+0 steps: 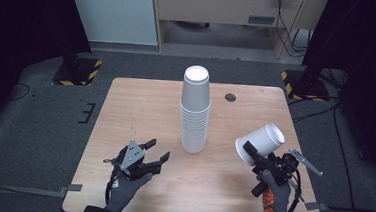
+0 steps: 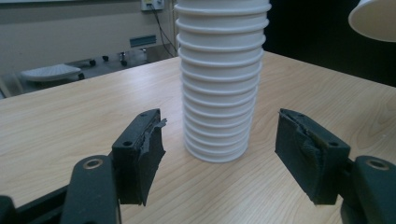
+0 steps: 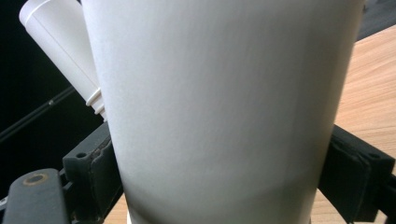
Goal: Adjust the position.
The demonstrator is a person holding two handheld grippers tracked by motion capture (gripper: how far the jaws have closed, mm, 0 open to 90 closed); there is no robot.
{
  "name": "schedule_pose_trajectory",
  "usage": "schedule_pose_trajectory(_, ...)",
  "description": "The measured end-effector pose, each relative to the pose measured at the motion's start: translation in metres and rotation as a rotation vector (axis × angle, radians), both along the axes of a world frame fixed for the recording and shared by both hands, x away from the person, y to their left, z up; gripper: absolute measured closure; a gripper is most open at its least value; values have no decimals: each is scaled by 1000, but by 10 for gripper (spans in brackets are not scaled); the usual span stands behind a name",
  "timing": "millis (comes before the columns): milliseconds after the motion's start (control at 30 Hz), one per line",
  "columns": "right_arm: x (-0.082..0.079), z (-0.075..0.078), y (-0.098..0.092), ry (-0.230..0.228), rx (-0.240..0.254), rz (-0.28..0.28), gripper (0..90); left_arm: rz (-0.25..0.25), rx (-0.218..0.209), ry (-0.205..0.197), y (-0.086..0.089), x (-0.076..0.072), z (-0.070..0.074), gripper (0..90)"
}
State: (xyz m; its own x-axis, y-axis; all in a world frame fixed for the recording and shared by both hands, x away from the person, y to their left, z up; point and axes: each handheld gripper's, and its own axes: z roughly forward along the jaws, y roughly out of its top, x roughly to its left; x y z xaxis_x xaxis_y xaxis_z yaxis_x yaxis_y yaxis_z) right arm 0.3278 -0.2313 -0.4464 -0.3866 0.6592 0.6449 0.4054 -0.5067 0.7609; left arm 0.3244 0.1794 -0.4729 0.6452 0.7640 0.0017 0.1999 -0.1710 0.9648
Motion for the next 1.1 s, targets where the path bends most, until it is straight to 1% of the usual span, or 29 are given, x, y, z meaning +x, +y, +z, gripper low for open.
schedule_pose_trajectory(133, 0, -1, 0, 5, 17, -5, 129, -18, -6, -9, -11, 1, 2, 314)
schedule_pose_trajectory(167, -1, -2, 1, 8, 23, -5, 129, -28, -9, -15, -17, 2, 3, 316)
schedule_pose_trajectory(200, -1, -2, 1, 8, 23, -5, 129, -28, -9, -15, -17, 2, 3, 317)
schedule_pose_trajectory(233, -1, -2, 1, 11, 28, -3, 129, -39, -11, -21, -23, 2, 4, 317)
schedule_pose_trajectory(267, -1, -2, 1, 11, 28, -3, 129, -39, -11, -21, -23, 2, 4, 318)
schedule_pose_trajectory(300, -2, -3, 2, 16, 38, 1, 129, -52, -9, -30, -29, 2, 4, 320)
schedule_pose_trajectory(333, -2, -3, 2, 16, 38, 1, 129, -52, -9, -30, -29, 2, 4, 321)
schedule_pose_trajectory(433, -2, -3, 2, 21, 59, 6, 128, -67, -13, -41, -38, 2, 6, 322)
schedule_pose_trajectory(467, -2, -3, 2, 21, 59, 6, 128, -67, -13, -41, -38, 2, 6, 323)
schedule_pose_trajectory(500, -2, -4, 2, 27, 73, 12, 128, -73, -16, -47, -42, 2, 6, 325)
schedule_pose_trajectory(533, -2, -4, 2, 27, 73, 12, 128, -73, -16, -47, -42, 2, 6, 326)
schedule_pose_trajectory(567, -2, -5, 2, 36, 93, 18, 128, -82, -16, -54, -47, 2, 6, 328)
schedule_pose_trajectory(667, -1, -6, 1, 39, 105, 24, 128, -94, -12, -61, -51, 2, 6, 328)
schedule_pose_trajectory(700, -1, -6, 1, 42, 112, 27, 127, -107, -8, -72, -55, 2, 7, 330)
schedule_pose_trajectory(733, -1, -6, 1, 42, 112, 27, 127, -107, -8, -72, -55, 2, 7, 331)
schedule_pose_trajectory(867, -2, -6, 2, 51, 123, 34, 127, -121, -6, -78, -65, 3, 7, 334)
schedule_pose_trajectory(900, -2, -7, 2, 50, 121, 34, 127, -125, -6, -78, -70, 3, 7, 336)
schedule_pose_trajectory(933, -2, -7, 2, 50, 121, 34, 127, -125, -6, -78, -70, 3, 7, 337)
schedule_pose_trajectory(967, -2, -6, 3, 50, 126, 37, 126, -137, -4, -78, -76, 3, 6, 339)
schedule_pose_trajectory(1000, -2, -6, 3, 50, 126, 37, 126, -137, -4, -78, -76, 3, 6, 341)
schedule_pose_trajectory(1033, -2, -6, 2, 50, 133, 38, 126, -146, -8, -81, -82, 4, 5, 344)
schedule_pose_trajectory(1067, -2, -6, 2, 50, 133, 38, 126, -146, -8, -81, -82, 4, 5, 345)
schedule_pose_trajectory(1100, -2, -6, 2, 48, 137, 39, 126, -151, -10, -84, -86, 5, 5, 345)
